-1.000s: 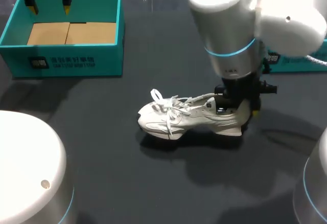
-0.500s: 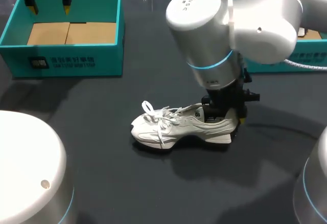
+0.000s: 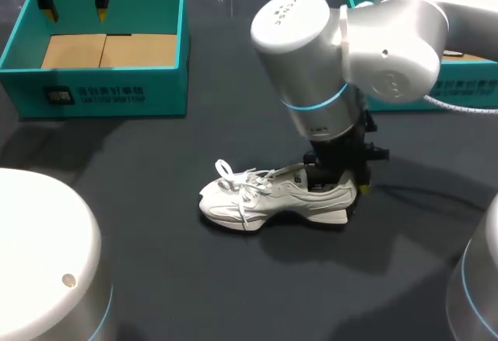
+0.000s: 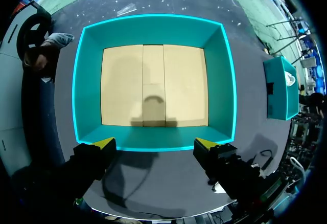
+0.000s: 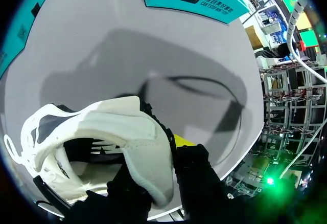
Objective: Take the shoe out of the shoebox, open the shoe tongue, remove and reinsert the insole, then place the shoe into the shoebox
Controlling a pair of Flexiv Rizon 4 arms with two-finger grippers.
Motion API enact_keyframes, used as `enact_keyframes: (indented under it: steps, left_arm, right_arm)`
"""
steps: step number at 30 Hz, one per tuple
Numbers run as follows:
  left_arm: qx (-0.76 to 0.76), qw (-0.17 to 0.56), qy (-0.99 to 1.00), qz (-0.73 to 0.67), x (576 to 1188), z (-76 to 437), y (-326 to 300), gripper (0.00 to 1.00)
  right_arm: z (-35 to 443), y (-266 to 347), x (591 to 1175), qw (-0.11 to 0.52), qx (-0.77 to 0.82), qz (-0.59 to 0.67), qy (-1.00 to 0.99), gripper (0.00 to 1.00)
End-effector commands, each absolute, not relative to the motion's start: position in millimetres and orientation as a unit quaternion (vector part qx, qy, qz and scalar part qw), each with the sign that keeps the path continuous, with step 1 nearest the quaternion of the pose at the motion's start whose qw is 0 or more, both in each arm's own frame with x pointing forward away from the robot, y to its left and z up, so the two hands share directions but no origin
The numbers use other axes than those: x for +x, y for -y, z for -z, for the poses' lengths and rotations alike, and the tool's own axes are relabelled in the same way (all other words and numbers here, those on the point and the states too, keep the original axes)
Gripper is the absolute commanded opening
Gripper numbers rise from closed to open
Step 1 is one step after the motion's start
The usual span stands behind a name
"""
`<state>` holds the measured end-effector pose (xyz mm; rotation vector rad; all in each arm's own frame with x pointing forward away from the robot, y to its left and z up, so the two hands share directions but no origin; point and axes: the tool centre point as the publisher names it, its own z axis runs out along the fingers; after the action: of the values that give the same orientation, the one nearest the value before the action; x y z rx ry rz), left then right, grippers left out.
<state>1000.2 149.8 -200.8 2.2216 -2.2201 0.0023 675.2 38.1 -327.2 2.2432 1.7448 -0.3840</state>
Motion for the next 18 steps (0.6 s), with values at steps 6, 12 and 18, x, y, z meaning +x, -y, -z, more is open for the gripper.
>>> enact_keyframes:
  steps: [6,12,18]
  left_arm:
    - [0.707,0.000,0.707,0.000,1000,200,-150,1.00]
    - [0.707,0.000,0.707,0.000,1000,200,-150,1.00]
    - [0.707,0.000,0.707,0.000,1000,200,-150,1.00]
  right_arm:
    - [340,-37,675,0.121,0.776,0.129,-0.605,0.00]
    - [343,-38,673,0.115,0.777,0.130,-0.606,0.00]
    - [350,-45,672,0.106,0.773,0.125,-0.612,0.00]
